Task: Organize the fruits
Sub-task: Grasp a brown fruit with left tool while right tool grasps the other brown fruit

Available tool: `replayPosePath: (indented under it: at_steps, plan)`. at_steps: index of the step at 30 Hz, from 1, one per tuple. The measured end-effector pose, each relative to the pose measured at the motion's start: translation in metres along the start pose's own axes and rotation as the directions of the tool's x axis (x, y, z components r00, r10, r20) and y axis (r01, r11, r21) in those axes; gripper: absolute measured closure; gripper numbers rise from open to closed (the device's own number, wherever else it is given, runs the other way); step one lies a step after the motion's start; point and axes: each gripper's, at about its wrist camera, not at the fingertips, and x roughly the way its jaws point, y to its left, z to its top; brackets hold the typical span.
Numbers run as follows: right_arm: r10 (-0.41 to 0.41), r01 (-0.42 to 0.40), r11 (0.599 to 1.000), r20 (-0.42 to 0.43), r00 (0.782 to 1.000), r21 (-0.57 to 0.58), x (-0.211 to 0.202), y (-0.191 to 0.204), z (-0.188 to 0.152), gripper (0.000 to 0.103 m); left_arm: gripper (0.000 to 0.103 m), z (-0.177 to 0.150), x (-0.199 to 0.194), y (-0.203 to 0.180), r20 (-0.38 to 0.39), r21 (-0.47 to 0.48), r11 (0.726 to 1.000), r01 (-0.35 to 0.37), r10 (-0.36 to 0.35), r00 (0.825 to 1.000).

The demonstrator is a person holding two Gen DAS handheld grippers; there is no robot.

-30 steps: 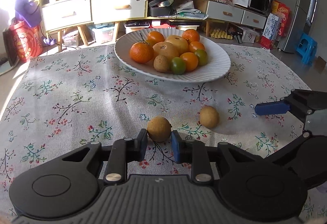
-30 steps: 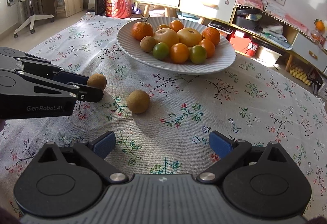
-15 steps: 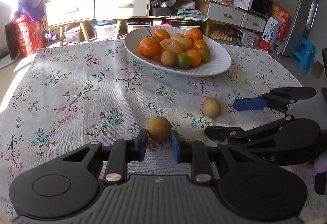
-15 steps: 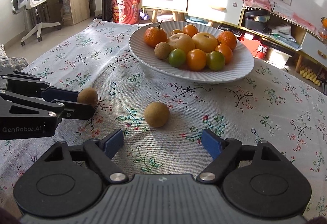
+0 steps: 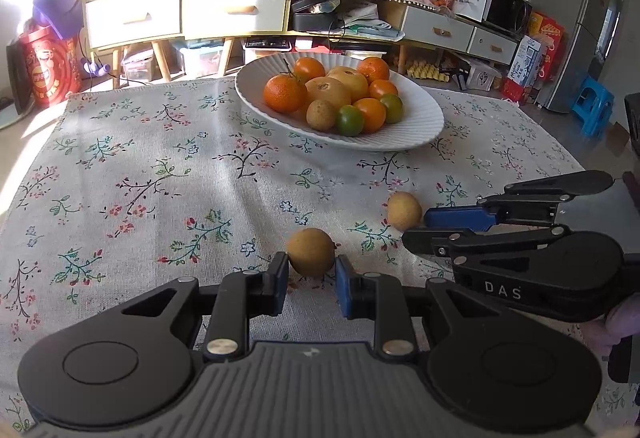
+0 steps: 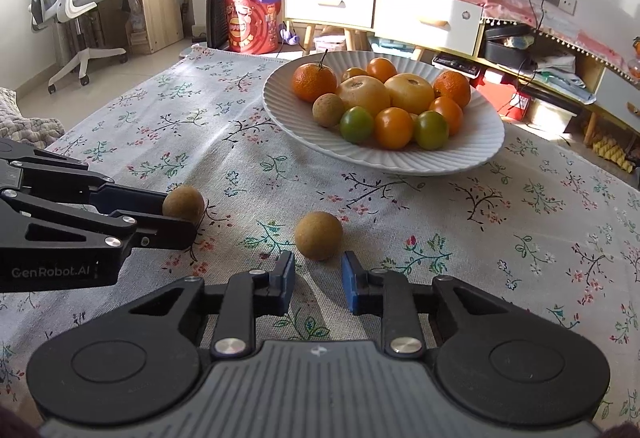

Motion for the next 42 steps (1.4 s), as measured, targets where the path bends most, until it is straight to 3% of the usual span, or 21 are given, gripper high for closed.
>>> replayPosePath:
  at_steps: [12, 18, 42]
  plan:
    - [0.023, -0.023, 0.999, 0.005, 1.000, 0.023, -0.002, -0.005, -0.001, 0.089, 0.088, -0.001, 0.002, -0.003, -0.011, -0.004, 1.000, 0.012, -0.012, 1.000]
    - [0.040, -0.040, 0.998, 0.004, 0.999, 0.037, 0.002, -0.005, 0.003, 0.078, 0.088, -0.001, 0.003, -0.004, -0.013, -0.006, 1.000, 0.015, -0.015, 1.000]
    - [0.063, -0.066, 0.992, 0.026, 0.998, 0.104, 0.008, -0.012, 0.011, 0.079, 0.088, 0.004, 0.005, -0.014, -0.009, 0.003, 1.000, 0.022, -0.022, 1.000]
